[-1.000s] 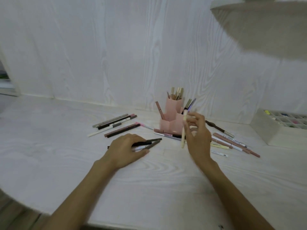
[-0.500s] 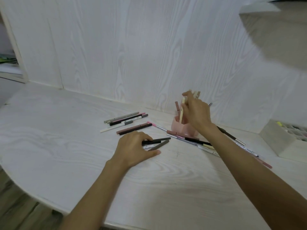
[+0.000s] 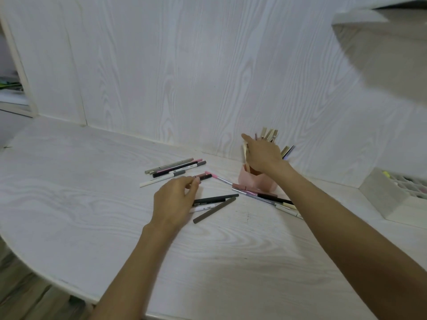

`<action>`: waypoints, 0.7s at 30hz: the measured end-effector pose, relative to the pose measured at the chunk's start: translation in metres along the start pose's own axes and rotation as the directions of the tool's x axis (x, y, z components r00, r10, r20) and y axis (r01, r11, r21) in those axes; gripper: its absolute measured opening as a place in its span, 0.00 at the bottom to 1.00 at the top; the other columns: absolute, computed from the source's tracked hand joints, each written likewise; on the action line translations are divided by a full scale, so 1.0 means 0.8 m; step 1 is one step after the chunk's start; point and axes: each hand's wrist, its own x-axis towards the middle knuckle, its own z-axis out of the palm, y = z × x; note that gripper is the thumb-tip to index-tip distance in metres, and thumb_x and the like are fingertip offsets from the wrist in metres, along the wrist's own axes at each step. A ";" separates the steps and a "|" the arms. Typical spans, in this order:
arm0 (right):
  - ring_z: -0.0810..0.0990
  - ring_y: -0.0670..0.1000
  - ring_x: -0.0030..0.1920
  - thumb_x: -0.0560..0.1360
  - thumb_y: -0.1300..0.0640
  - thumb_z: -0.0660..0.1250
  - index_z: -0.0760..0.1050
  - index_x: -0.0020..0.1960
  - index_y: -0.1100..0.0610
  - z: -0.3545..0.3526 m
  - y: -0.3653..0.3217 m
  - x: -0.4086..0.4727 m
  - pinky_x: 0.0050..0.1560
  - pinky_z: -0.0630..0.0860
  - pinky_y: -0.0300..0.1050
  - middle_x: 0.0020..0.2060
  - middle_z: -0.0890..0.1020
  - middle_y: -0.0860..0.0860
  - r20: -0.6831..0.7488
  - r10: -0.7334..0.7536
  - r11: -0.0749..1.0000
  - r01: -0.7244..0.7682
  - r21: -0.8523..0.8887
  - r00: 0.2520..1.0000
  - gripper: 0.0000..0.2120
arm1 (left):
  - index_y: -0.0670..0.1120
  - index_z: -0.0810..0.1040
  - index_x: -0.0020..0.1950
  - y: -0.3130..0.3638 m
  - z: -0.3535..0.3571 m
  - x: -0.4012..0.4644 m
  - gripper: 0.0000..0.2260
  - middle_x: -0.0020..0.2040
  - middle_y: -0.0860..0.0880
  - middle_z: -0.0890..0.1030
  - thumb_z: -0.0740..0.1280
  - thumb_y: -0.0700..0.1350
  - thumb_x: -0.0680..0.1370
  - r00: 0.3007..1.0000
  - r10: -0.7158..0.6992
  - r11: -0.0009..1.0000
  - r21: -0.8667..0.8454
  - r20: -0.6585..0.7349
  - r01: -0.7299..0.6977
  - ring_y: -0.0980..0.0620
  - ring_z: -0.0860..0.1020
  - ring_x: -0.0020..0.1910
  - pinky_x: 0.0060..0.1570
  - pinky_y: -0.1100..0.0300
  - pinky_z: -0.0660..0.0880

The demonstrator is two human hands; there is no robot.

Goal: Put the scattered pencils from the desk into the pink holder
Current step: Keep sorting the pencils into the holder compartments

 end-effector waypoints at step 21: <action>0.72 0.44 0.50 0.73 0.46 0.68 0.82 0.52 0.47 0.089 0.038 -0.170 0.50 0.69 0.40 0.44 0.78 0.43 -0.171 -0.115 0.829 0.189 0.526 0.978 0.11 | 0.60 0.82 0.40 -0.014 -0.011 -0.008 0.08 0.44 0.68 0.79 0.74 0.61 0.65 0.946 0.063 0.998 -0.040 0.318 -0.053 0.70 0.75 0.47 0.43 0.67 0.69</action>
